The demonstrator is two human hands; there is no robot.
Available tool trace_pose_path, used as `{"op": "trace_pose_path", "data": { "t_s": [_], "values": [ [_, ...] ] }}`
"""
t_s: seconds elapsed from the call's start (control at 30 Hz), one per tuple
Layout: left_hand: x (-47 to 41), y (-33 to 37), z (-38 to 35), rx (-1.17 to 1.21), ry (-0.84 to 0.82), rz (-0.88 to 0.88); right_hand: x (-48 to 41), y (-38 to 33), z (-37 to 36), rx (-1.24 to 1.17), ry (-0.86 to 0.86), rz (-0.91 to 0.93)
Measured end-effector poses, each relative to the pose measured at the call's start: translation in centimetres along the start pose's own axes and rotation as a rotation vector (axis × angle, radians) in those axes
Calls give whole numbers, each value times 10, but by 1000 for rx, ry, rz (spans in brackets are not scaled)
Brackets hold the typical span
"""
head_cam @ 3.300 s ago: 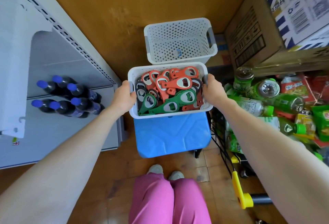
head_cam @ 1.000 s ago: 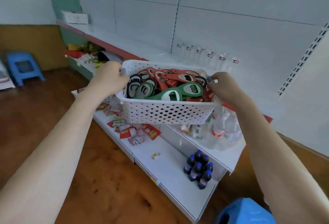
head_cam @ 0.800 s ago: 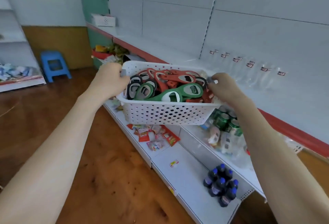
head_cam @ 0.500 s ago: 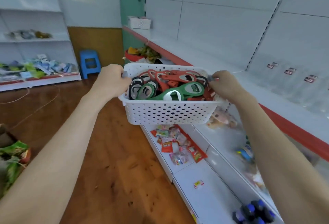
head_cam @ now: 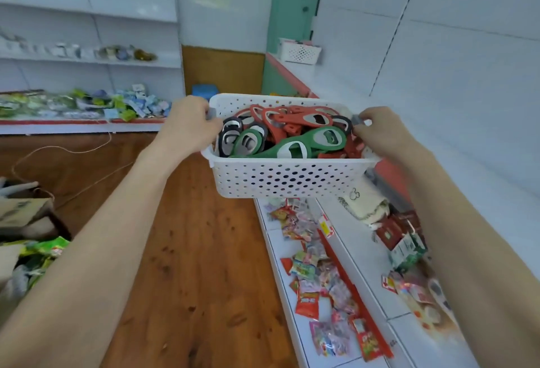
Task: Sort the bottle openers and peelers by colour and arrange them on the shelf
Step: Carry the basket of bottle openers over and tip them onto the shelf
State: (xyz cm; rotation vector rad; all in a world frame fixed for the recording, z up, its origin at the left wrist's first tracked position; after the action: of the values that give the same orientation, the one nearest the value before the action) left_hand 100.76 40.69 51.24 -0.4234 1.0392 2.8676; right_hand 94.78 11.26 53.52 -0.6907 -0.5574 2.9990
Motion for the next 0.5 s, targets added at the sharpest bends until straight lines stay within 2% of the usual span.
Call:
{"op": "trace_pose_path", "data": {
  "t_s": [0.27, 0.5],
  "values": [
    [-149, -15, -42, 30, -18, -9, -139, 23, -66, -82, 20, -15],
    [-287, 1, -87, 25, -23, -61, -251, 60, -101, -66, 83, -73]
  ]
}}
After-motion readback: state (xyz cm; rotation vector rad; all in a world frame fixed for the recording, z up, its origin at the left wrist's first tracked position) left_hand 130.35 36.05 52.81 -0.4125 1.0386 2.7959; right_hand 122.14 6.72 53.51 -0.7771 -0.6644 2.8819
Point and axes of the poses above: each hand's wrist, its own x-axis away from the middle knuckle, its own z-axis out of the back of the hand, y = z × x, the point moved 3 cm from there along -x, towards the middle knuckle, and after that the axes turned 12 degrees about z, right-handed, at the moved point
